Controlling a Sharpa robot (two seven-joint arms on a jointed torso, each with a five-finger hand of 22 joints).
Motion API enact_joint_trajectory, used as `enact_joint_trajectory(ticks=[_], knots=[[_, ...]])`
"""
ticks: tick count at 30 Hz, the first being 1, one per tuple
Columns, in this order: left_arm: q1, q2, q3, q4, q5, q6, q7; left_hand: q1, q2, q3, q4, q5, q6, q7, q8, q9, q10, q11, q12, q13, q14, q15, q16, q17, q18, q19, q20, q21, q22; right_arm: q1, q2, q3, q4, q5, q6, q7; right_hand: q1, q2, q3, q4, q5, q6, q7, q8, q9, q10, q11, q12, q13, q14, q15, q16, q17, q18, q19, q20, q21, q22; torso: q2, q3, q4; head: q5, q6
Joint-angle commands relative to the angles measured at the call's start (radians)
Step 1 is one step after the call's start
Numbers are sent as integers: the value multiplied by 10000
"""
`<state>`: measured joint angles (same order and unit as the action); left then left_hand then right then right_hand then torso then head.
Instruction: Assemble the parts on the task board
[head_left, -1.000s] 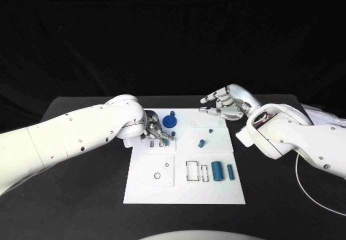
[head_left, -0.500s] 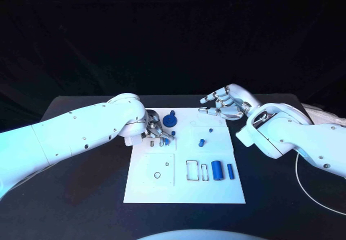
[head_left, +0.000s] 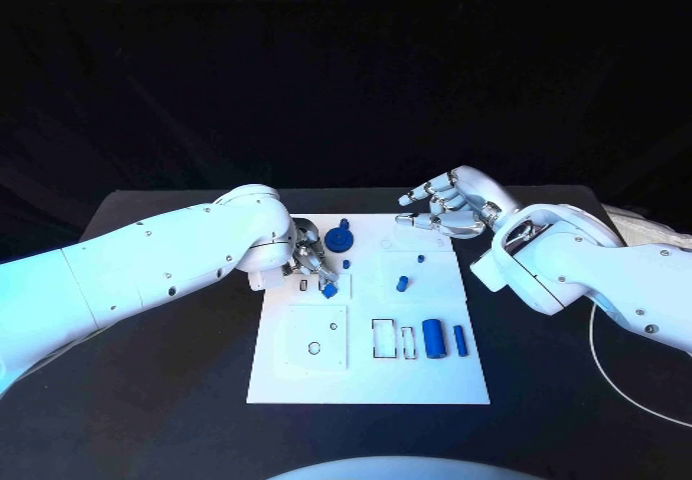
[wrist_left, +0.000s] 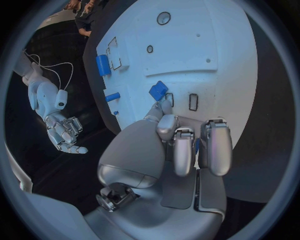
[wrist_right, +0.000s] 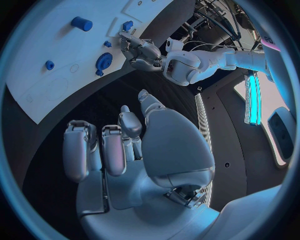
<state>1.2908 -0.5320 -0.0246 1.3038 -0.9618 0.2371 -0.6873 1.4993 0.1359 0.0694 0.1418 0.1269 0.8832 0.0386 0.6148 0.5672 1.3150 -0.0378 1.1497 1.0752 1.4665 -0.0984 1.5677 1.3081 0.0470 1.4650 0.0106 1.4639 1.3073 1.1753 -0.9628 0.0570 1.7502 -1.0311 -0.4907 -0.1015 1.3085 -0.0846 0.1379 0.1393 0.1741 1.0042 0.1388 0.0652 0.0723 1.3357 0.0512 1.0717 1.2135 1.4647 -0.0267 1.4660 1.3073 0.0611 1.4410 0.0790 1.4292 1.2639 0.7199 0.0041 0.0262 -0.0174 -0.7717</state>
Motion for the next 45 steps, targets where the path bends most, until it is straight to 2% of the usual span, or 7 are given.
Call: enact_joint_trajectory(ticks=[1,6,11,23,28,38,45], knots=[[4,-72,-10,25,51,96,106,-108,-614,996,57,67,41,30,-50,49,-8,36,-49,54,1043,88,31,2627,-126,547,14,24,1144,0,15,0,2,-34,151,6,-28,61,-69,-4,59,51,-2,47,11,-66,-8,-60,-16,674,19,-34,888,24,-57,9,-62,-10,0,-1,1,-2,-3],[3,-158,-9,154,99,-2,179,-943,-1783,3528,146,1,83,83,-14,330,43,42,-101,6,1043,95,31,2627,-128,542,81,1,1165,0,19,0,-3,-18,152,13,-28,61,-69,-4,59,51,-2,47,11,-66,-8,-60,-16,674,19,-34,888,24,-57,9,-62,-10,5,1,4,0,-16],[2,-235,-9,236,113,-210,288,-1364,-2086,4355,84,-30,99,69,55,485,81,57,-87,14,1043,104,31,2627,-125,543,73,-10,1174,0,24,-1,-10,-12,156,20,-20,64,-79,-1,72,56,-5,46,11,-66,-10,-65,-21,672,17,-42,880,26,-60,7,-67,-16,5,4,4,1,-13],[-4,-660,-13,448,387,-1268,1049,-2134,-2425,5017,9,-98,88,32,120,698,128,76,-57,27,1043,85,31,2627,-117,535,79,-55,1152,-9,270,-72,-158,-1254,928,-278,555,126,42,-311,123,129,-13,41,13,-57,-40,-73,-44,691,-15,-33,926,22,-52,-26,-76,-6,-6,10,-3,22,11],[-5,-1156,-19,795,1221,-2116,1818,-2650,-2472,4718,227,-141,-165,164,-243,509,23,171,-204,-154,1043,148,31,2627,-92,493,117,-158,1037,-24,571,-168,-204,-2664,1577,-752,881,181,222,-516,43,220,-21,54,16,-107,-55,-161,-111,697,-30,-37,935,27,-62,-40,-96,-33,0,5,27,4,36],[-129,-2391,-95,1780,4373,-4020,3988,-2833,-2526,4018,162,-142,-526,691,-1337,-447,-1798,630,-2739,-2888,979,536,-102,2459,324,-282,468,-1747,-791,-146,1715,-345,-604,-5548,2880,-1131,1306,142,662,-870,-346,475,-111,69,15,-247,-123,-356,-253,733,-76,42,1076,34,-88,-67,-131,-73,12,-18,36,103,56],[-314,-2932,-181,2174,6107,-4858,5495,-2674,-2484,3593,66,-135,-559,817,-1535,-796,-2282,749,-3353,-3599,634,652,-758,1668,592,-863,603,-2923,-2015,-291,2470,-481,-1095,-6616,3294,-979,1367,84,821,-980,-582,433,-182,6,-16,-270,-175,-339,-241,747,-111,75,1130,37,-103,-87,-145,-88,33,-66,141,106,45]])
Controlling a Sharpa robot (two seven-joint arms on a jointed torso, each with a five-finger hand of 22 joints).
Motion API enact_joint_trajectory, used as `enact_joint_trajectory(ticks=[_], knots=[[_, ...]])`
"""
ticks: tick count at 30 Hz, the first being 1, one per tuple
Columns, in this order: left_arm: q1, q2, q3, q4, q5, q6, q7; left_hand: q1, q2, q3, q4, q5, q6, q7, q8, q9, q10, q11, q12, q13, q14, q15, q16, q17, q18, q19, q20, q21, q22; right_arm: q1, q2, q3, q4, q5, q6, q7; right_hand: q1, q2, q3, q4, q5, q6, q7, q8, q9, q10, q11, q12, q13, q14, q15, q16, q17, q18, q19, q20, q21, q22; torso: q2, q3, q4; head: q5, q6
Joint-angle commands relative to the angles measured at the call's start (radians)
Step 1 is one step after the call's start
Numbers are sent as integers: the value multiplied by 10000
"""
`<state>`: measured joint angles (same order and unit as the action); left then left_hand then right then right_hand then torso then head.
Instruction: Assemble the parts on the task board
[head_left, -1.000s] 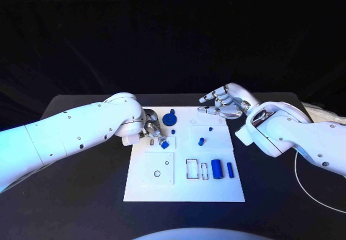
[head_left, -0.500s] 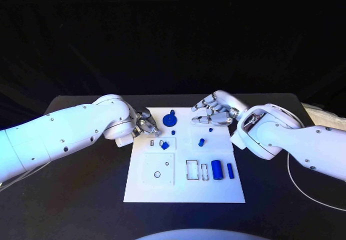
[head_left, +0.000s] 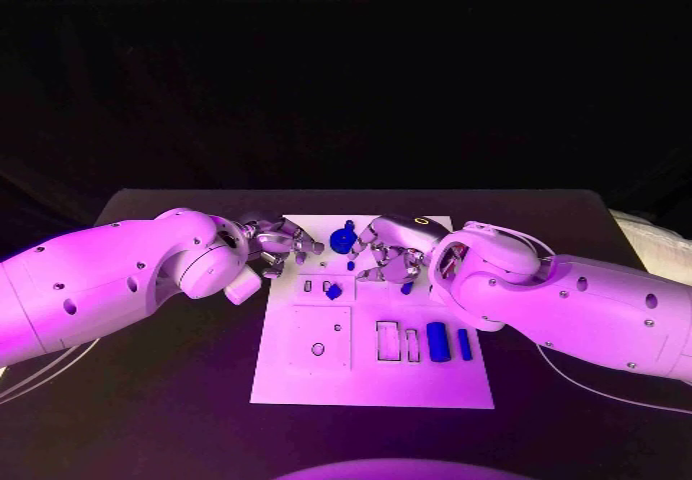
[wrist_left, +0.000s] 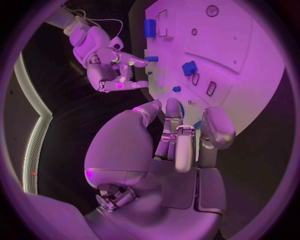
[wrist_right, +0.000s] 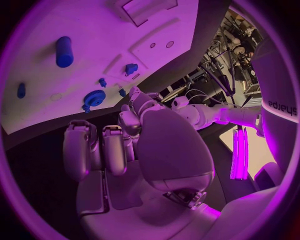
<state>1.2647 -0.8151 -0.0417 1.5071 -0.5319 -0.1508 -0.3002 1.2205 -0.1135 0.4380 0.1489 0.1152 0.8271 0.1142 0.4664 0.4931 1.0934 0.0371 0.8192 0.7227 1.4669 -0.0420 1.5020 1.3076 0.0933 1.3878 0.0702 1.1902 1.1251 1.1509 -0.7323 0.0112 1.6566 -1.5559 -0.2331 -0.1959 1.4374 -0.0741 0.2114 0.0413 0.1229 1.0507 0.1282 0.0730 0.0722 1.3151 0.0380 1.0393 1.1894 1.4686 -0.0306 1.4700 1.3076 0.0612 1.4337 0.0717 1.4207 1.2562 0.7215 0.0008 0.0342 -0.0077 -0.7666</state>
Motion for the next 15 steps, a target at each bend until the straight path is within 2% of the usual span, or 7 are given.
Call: enact_joint_trajectory(ticks=[1,7,12,15], knots=[[-86,-178,-19,206,2077,-1089,1875,159,27,-143,-29,-15,11,66,-61,-97,-104,9,-88,-133,572,97,-206,1550,171,-183,19,-379,-390,-73,287,-41,-257,-1495,762,-5,82,-29,103,-11,-86,-42,-82,-78,-18,-64,-47,-5,6,707,-75,29,1119,35,-29,-17,-59,-7,25,-42,67,10,-9],[-197,-486,-37,534,3001,-1632,2750,364,132,-286,-132,1,54,75,-77,-254,-198,16,-211,-366,393,114,-523,1183,282,-431,45,-946,-942,-231,801,-105,-676,-1848,916,-86,-91,-70,112,47,-170,30,-60,-50,-10,13,-33,169,124,721,-72,69,1184,30,-24,-26,-53,8,28,-48,69,56,-40],[-223,-611,-41,692,3241,-1833,3011,421,168,-293,-162,6,68,69,-74,-281,-195,12,-221,-407,387,111,-535,1168,282,-430,46,-968,-953,-332,995,-129,-774,-1792,996,-390,-740,-211,-93,397,-292,146,0,-29,-1,127,27,365,237,736,-26,111,1253,16,15,-10,-15,76,27,-35,92,95,-84],[-231,-675,-43,766,3308,-1899,3091,421,168,-293,-162,6,68,69,-74,-281,-195,12,-221,-407,387,111,-535,1168,282,-430,46,-968,-953,-374,1053,-135,-768,-1626,1029,-661,-1135,-262,-237,658,-356,216,-8,-17,6,214,30,538,346,738,-22,120,1271,7,50,2,19,133,46,-61,120,78,-82]])
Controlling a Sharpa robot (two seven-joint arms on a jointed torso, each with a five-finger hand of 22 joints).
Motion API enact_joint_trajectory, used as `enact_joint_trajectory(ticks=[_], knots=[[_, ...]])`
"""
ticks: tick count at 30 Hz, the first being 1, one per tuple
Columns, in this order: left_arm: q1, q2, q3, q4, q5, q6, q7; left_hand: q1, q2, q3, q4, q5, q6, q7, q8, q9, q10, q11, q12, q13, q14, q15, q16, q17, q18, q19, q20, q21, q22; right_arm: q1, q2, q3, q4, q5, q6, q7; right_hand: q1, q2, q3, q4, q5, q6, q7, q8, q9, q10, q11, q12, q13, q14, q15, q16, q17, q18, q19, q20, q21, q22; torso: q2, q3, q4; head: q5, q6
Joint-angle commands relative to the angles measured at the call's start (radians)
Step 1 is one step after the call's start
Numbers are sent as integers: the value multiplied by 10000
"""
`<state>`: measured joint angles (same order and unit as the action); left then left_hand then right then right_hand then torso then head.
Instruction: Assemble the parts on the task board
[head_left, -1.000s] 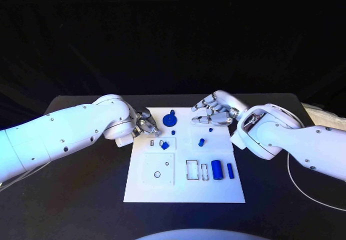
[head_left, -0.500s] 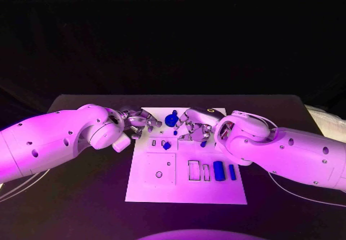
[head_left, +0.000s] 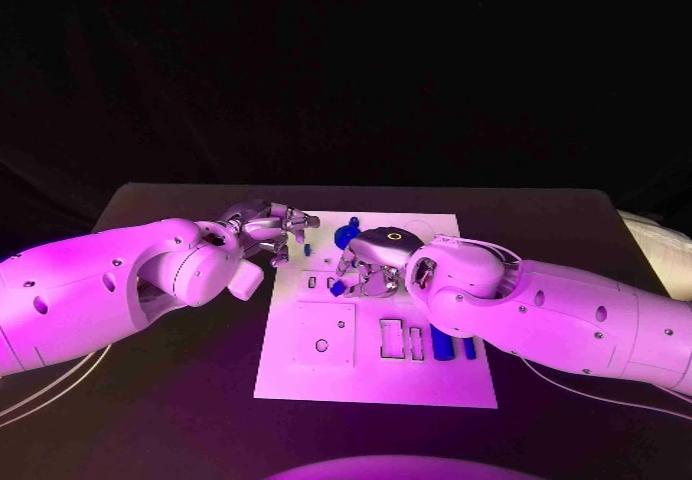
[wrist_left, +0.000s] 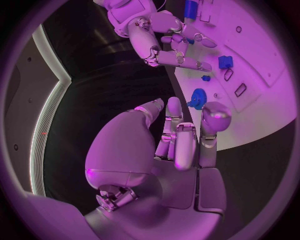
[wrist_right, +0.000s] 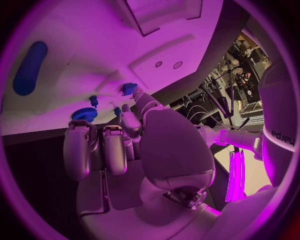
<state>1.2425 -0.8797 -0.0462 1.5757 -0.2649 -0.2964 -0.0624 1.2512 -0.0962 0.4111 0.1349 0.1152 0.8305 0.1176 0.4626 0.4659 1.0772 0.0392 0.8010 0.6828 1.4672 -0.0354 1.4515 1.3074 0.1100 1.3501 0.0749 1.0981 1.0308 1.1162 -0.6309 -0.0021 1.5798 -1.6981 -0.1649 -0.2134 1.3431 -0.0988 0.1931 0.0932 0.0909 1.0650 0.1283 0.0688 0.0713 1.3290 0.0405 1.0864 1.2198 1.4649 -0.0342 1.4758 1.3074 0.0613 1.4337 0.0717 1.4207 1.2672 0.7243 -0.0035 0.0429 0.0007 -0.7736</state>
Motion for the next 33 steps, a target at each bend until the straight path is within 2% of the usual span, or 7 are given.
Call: enact_joint_trajectory(ticks=[1,10,19,24,28,33], knots=[[-11,-44,3,94,650,-461,727,131,4,-29,-32,6,40,33,-34,-18,-29,-10,-40,-22,384,43,-30,1167,117,-54,-2,-59,-20,-37,50,-4,8,-149,354,-569,-271,-17,-81,199,-38,85,-16,26,16,89,1,103,64,775,12,64,1277,5,57,2,25,35,12,-16,22,2,-19],[-21,-78,-4,97,687,-523,774,185,17,-47,-69,7,53,29,-32,-47,-21,-16,-45,-64,387,39,-29,1167,119,-49,-5,-82,-35,-97,195,-8,106,260,221,-1441,-1053,85,-315,923,218,308,-117,93,45,253,-67,455,292,794,-43,115,1368,-19,131,-43,100,167,7,-5,9,2,-43],[-27,-65,-9,88,680,-455,715,199,18,-54,-79,6,54,29,-33,-57,-23,-15,-49,-77,386,38,-32,1163,120,-47,-6,-89,-39,-128,288,-8,95,-14,37,-2132,-1221,-20,-426,1144,243,363,-148,108,53,269,-92,507,325,794,-65,110,1368,-19,135,-66,101,169,5,-7,13,8,-60],[-30,-61,-10,71,640,-427,672,220,16,-64,-96,6,52,30,-36,-70,-24,-16,-53,-94,393,37,-21,1175,115,-35,-7,-79,-25,-137,276,-7,116,-135,-59,-1908,-628,-127,-296,842,-28,295,-129,60,35,216,-91,476,308,796,-73,118,1391,-15,124,-80,87,152,9,-4,19,25,-78],[-41,-51,-13,47,595,-401,634,244,19,-68,-113,8,54,29,-37,-81,-24,-18,-56,-108,392,36,-24,1170,115,-31,-8,-85,-28,-142,214,-7,145,-244,-150,-1243,50,-191,-118,397,-269,98,-54,-36,-8,238,-44,587,393,834,-41,237,1572,-36,158,-64,129,245,7,-7,7,46,-83],[-63,-44,-14,13,569,-395,606,258,20,-72,-124,8,55,30,-38,-89,-24,-19,-58,-119,398,35,-15,1179,113,-25,-9,-81,-21,-148,163,-7,138,-323,-60,-562,568,-282,5,-29,-307,-317,11,-79,-58,333,19,876,606,887,22,413,1836,-44,165,-8,150,287,9,-3,-9,66,-97]])
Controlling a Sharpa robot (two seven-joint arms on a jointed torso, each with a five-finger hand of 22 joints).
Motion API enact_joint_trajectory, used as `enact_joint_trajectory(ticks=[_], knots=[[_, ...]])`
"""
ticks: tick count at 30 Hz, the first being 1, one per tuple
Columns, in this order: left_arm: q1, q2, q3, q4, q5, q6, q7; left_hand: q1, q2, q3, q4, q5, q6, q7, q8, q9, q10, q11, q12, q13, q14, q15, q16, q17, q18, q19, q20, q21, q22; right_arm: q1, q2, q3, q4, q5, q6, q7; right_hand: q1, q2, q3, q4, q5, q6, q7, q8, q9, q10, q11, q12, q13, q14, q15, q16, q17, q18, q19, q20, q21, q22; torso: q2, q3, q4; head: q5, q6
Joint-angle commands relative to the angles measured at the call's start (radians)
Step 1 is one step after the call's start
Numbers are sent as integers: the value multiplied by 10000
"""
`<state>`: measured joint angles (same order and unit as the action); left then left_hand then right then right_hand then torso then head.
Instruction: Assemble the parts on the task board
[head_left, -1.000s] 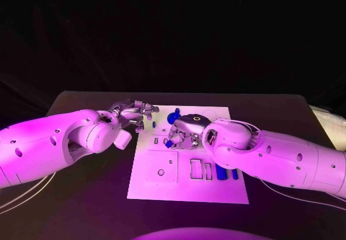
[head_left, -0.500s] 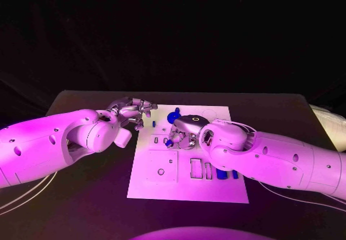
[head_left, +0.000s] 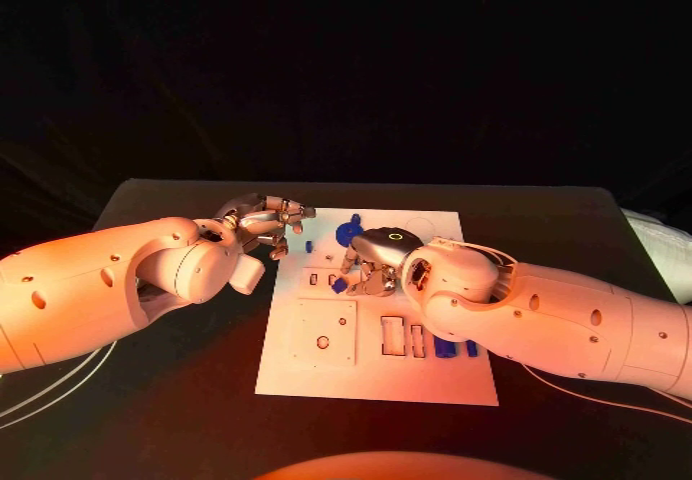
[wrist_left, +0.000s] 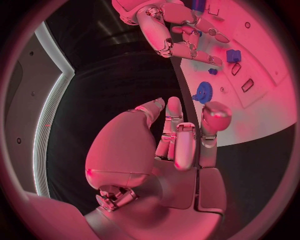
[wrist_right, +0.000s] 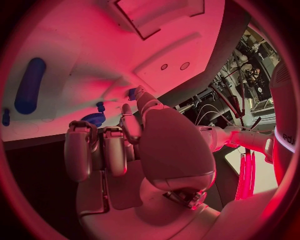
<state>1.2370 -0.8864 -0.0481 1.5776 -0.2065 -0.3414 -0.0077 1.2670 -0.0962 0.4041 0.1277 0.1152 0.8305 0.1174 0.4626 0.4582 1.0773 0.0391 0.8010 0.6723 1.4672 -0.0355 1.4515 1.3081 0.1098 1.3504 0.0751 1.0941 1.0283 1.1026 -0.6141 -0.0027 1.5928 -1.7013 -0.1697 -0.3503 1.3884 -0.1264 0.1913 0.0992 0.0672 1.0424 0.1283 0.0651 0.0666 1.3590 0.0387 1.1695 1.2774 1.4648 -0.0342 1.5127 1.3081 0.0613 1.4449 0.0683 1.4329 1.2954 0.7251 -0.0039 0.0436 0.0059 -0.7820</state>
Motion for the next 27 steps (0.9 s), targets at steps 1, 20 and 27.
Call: enact_joint_trajectory(ticks=[1,20,27], knots=[[-10,23,4,-9,-18,58,55,101,20,-2,-53,8,56,32,-38,-13,-25,-19,-58,-14,398,35,-15,1172,115,-28,-11,-41,4,-12,-5,-1,-6,-301,19,892,173,-13,39,-145,-71,-157,8,-46,-15,39,39,78,56,897,23,74,1875,-44,53,32,31,10,-1,1,-17,13,-19],[-26,37,2,-12,-100,88,-29,190,54,-12,-114,10,70,26,-36,-53,-19,-23,-65,-69,418,31,16,1203,107,6,-16,-25,31,-23,147,-2,-179,-214,138,578,-32,209,145,-143,293,82,9,35,38,-14,35,191,121,883,28,55,1867,-42,45,49,47,34,1,-1,-7,38,-70],[-31,42,2,-17,-185,107,-54,208,61,-14,-126,10,73,26,-36,-61,-20,-24,-67,-80,419,30,16,1202,108,9,-17,-30,27,-49,177,-2,-120,-259,-5,121,-1190,62,-298,583,297,326,-31,123,75,27,38,241,125,882,43,46,1865,-46,60,73,62,60,-7,-6,-13,42,-89]])
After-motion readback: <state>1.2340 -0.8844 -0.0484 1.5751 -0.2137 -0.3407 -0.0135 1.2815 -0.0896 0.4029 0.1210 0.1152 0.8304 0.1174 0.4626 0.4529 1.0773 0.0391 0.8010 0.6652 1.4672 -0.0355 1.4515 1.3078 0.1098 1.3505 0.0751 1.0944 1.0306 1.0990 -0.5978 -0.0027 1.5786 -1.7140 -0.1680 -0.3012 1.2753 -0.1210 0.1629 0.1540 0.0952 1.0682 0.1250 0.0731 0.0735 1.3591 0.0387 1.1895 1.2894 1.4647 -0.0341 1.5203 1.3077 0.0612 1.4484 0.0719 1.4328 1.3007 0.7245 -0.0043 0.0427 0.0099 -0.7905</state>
